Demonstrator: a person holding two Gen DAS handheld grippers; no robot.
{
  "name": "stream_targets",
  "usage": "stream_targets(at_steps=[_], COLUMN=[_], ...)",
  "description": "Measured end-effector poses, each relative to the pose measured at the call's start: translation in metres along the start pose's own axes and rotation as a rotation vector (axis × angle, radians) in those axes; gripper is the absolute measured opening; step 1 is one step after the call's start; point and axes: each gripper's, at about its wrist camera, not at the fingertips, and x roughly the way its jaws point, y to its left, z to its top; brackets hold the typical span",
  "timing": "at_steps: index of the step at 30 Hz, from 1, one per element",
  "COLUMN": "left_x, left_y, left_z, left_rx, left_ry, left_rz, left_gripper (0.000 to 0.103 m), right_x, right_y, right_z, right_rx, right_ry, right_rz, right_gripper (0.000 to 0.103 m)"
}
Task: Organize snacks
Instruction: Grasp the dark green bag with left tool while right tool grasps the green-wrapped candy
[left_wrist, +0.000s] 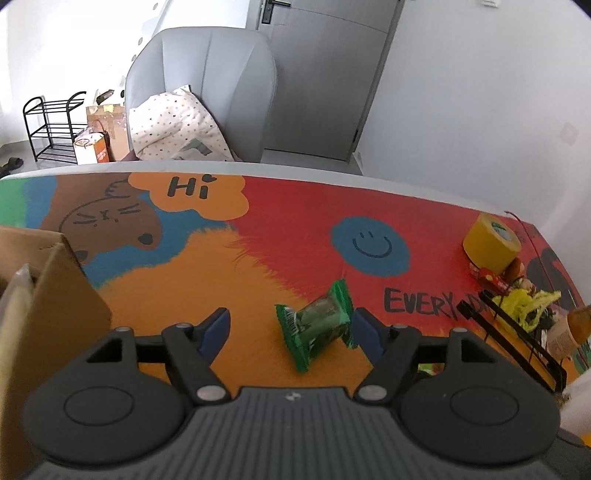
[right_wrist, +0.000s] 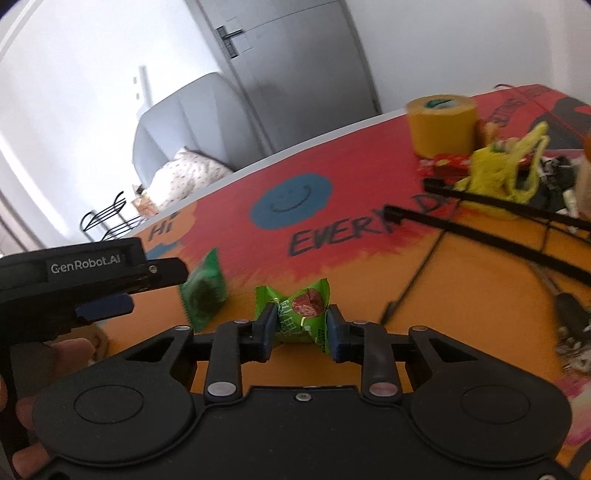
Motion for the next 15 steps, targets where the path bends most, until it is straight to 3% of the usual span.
stream_targets(at_steps=[3,5,10,15], left_x=[0.009,0.016,0.030,0.035], left_y=[-0.005,-0.007,-0.009,-0.012], left_z=[0.000,0.000,-0.001,-0.002], left_rx=[0.000,-0.004,-0.004,0.010], left_ry=[0.003,0.009,0.016,0.008], left_rz=[0.012,0.021,0.036,0.033], left_gripper=[0.072,0.072,0.072,0.071], right_x=[-0.001,0.000,0.007,0.014], right_y=[-0.008,-0.010,-0.004,0.000], right_z=[0.003,0.006,0.008,0.005], right_rx=[0.014,0.021,-0.006,-0.029], right_ry=[-0.009,-0.008,-0.010,-0.010], right_rz=[-0.022,-0.025,-0.031,-0.042], right_gripper=[0.028,0.037,0.049,0.050])
